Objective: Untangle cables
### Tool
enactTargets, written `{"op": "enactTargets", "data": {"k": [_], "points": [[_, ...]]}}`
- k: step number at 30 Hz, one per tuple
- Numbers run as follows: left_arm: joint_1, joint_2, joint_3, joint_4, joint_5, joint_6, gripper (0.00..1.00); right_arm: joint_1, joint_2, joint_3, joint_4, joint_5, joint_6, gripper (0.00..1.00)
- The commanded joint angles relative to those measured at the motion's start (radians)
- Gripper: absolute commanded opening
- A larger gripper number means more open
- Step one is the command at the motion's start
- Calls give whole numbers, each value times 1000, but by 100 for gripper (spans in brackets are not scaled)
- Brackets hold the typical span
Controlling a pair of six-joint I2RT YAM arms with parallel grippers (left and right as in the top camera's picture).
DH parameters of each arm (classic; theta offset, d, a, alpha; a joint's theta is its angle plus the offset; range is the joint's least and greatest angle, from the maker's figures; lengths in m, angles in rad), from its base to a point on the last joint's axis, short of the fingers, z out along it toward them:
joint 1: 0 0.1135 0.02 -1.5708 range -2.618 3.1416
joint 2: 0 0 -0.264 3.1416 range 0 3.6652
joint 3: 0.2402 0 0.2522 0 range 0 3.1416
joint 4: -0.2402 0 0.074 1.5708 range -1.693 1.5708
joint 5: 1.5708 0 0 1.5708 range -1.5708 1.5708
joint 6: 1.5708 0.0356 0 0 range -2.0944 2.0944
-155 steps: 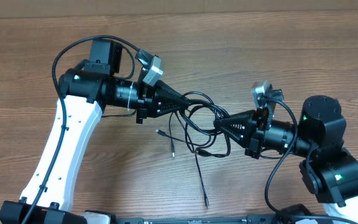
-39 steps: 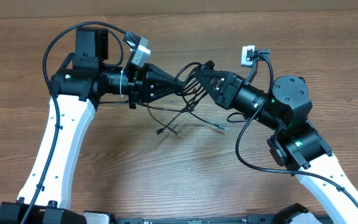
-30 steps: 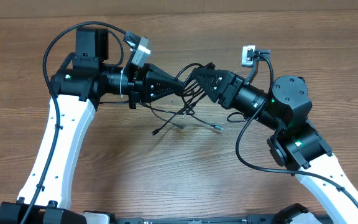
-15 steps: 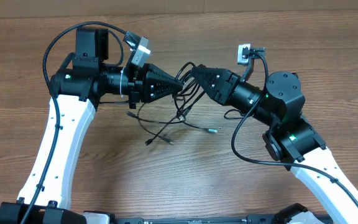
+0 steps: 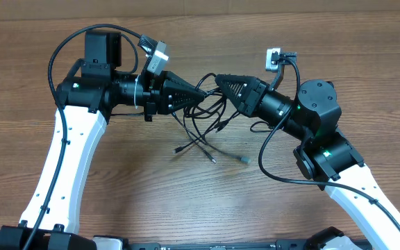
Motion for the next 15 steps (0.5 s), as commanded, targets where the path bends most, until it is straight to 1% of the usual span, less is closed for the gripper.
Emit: {"op": "enactTargets", "data": {"k": [1,4,5,6,7,9,11,12,14,15], "points": [[-6,-14,-2,3,-10,-7,4,2,-2,23,-23,-9,-5,7],[-6,-14,-2,2,-14,-7,5,2,-2,23,-82,-5,-43,27],[-6,-14,-2,2,-14,-7,5,2,-2,23,-100,-5,-68,33],[-6,-14,-2,2,-18,-7,4,2,-2,23,-114,-5,-93,42],[-6,-14,-2,0,-21,-7,4,2,-2,23,-122,-5,-120,47],[-6,-14,-2,-8,-37,-8,4,1,-3,23,-129,-6,-192,66],[-6,-14,-2,-23,-52,-8,5,1,-3,23,-129,-10,-286,79],[-6,-14,-2,-31,-51,-8,5,1,-3,23,-133,-12,-340,82],[-6,-14,-2,-46,-51,-7,4,1,-3,23,-151,-13,-488,82],[-6,-14,-2,-52,-51,-7,5,1,-3,23,-158,-12,-530,82]]}}
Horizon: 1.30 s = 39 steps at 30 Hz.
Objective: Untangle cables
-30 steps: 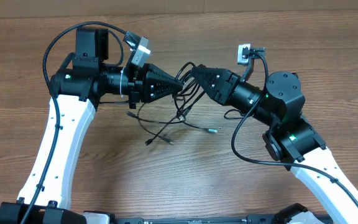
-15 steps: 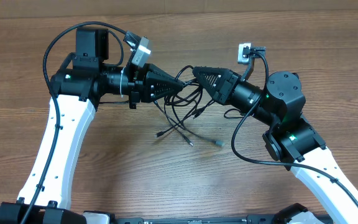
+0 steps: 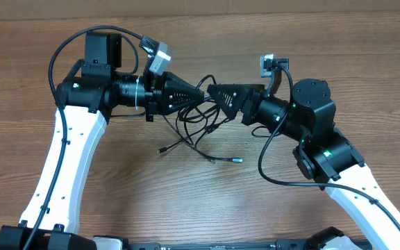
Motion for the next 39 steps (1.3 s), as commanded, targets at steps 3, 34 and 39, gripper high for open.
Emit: {"op": "enactTargets", "data": {"k": [3,34,39], "points": [[-6,-14,-2,-25,-3,-7,4,1,-3,18,-32,3,-409,81],[-5,-14,-2,-28,-2,-40,5,2,-3,18,-154,-63,-981,17],[-5,-14,-2,-28,5,-40,5,2,-3,18,-163,-62,-981,6]]}}
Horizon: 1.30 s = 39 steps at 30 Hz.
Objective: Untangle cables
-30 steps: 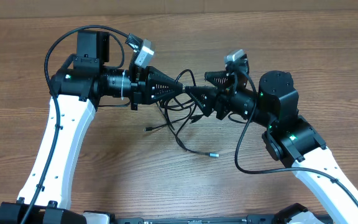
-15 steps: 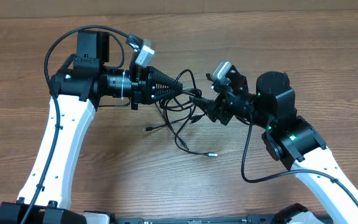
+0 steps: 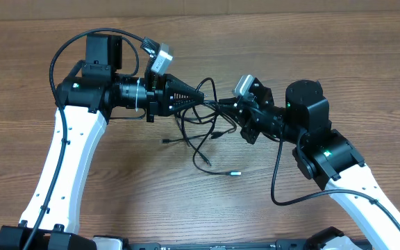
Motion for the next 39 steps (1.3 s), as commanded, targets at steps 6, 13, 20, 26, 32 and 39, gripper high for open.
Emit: {"op": "enactTargets", "data": {"k": [6,13,20,26,32,39], "points": [[-5,-14,-2,5,43,-13,4,2,-3,17,-17,-12,-5,22],[-5,-14,-2,24,82,-13,4,2,9,14,-24,-12,-5,28],[-7,-14,-2,27,95,-13,4,2,26,14,-19,-12,-5,10],[-7,-14,-2,27,95,-13,4,2,26,14,-19,-12,-5,4],[-7,-14,-2,26,29,-14,5,2,26,14,-20,-13,3,4],[-7,-14,-2,24,-186,-82,15,2,9,14,-19,-63,26,4]]}}
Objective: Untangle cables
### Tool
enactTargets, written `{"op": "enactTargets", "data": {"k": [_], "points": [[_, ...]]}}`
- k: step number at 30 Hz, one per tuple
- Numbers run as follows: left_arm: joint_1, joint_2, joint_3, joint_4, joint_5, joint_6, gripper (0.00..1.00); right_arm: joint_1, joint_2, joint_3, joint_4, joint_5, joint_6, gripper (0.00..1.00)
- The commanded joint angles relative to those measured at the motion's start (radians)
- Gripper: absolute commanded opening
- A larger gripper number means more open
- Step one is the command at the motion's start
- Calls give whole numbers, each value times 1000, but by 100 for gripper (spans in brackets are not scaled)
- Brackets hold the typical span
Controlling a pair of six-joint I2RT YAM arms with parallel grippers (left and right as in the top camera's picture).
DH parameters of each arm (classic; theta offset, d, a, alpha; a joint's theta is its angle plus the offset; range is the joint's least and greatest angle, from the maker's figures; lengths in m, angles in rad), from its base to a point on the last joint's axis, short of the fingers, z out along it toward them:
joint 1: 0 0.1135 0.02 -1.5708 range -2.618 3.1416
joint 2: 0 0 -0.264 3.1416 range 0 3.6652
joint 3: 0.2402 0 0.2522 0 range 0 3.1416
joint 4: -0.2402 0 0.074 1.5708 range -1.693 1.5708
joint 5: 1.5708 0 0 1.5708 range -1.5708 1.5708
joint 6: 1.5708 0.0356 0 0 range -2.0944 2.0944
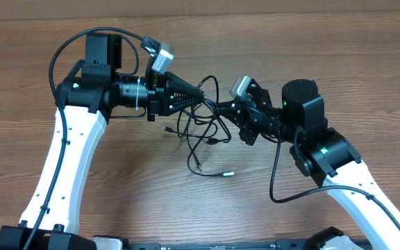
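A tangle of thin black cables hangs between my two grippers above the wooden table. Loose ends trail down toward the front, one ending in a small light plug. My left gripper points right and is shut on the cables at the bundle's upper left. My right gripper points left, rolled on its side, and meets the bundle just right of the left fingertips. Its fingers appear closed on a strand, though the contact is small in the overhead view.
Wooden table all around. The arms' own black supply cables loop near the left arm's base and below the right arm.
The right gripper has shifted slightly left, closer to the left fingertips. The hanging loops and loose ends have drifted a little left and the light plug lies slightly further left.
At first both grippers held the bundle tip to tip, the right one level. Then the right arm stood further left. Later the right wrist was rolled on its side lower down, and the dangling ends had shifted. Now the grippers are close together on the bundle.
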Motion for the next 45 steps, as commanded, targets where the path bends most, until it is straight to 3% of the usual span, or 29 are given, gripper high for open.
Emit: {"op": "enactTargets", "data": {"k": [1,6,13,21,25,32,33,40,45], "points": [[-7,-14,-2,1,-178,-80,17,2,-21,14,6,-46,29,4],[-7,-14,-2,-1,-333,-144,19,2,-78,14,5,-86,29,4],[-7,-14,-2,-13,-433,-148,25,2,-186,14,6,-85,60,4],[-7,-14,-2,-20,-449,-158,26,2,-281,14,-10,-80,66,4],[-7,-14,-2,-27,-449,-158,25,2,-262,14,-102,21,66,5],[-7,-13,-2,-29,-481,-158,25,2,-183,14,-303,131,66,54],[-7,-12,-2,-31,-491,-158,25,2,-175,14,-328,130,66,58],[-7,-7,-2,-54,-572,-158,32,2,-171,14,-499,187,244,63],[-7,-7,-2,-74,-622,-158,47,2,-187,14,-664,239,454,64]]}}
